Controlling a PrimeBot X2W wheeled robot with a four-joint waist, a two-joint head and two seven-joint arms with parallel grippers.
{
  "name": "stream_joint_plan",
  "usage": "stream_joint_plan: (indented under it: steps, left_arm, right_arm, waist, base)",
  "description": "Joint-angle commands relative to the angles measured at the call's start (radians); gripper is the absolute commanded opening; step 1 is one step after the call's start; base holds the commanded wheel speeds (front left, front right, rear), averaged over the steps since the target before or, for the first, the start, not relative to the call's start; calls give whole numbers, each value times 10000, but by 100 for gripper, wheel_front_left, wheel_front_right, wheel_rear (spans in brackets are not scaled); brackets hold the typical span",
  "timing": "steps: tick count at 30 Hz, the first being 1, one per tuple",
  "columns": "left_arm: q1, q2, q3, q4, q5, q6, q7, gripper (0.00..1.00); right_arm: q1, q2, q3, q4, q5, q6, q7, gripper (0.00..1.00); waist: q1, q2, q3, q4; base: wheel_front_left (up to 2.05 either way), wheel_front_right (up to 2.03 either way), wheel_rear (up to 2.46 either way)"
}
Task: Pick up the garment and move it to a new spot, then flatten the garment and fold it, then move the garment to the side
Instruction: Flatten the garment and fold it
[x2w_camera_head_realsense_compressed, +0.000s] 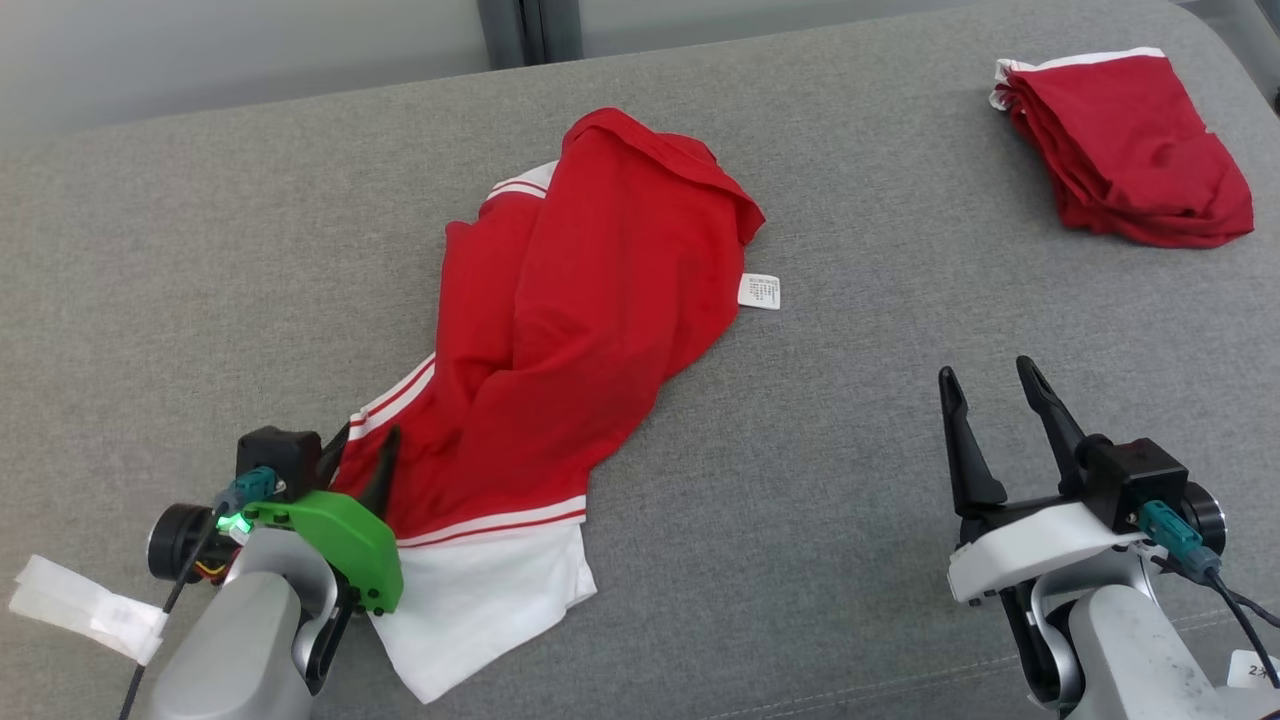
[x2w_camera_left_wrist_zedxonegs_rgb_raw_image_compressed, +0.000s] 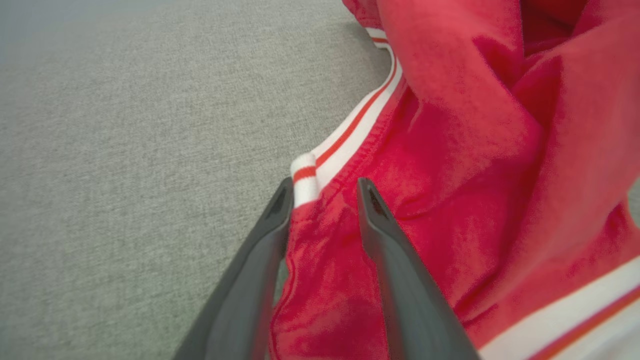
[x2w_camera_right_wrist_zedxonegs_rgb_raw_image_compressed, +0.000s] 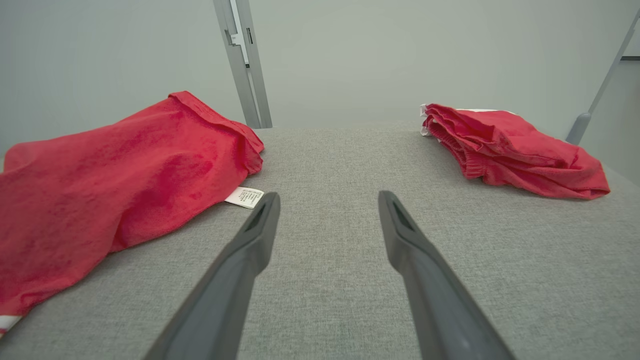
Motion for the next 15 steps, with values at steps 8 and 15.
stream_joint_plan:
  steps: [8,15]
  left_arm:
    - [-202,343,797,341,-618,207,-791,0]
    - [1052,686,2112,-543,-778,666,-849,0]
  right_arm:
    - [193,62,-230,-67,-168,1,-30,100]
    - [286,105,-333,24,-186,1,-30,100]
  waist:
    - [0,-1,-153,400]
    - [0,-1,-226,699]
  base:
    - [0,0,0]
    - [0,0,0]
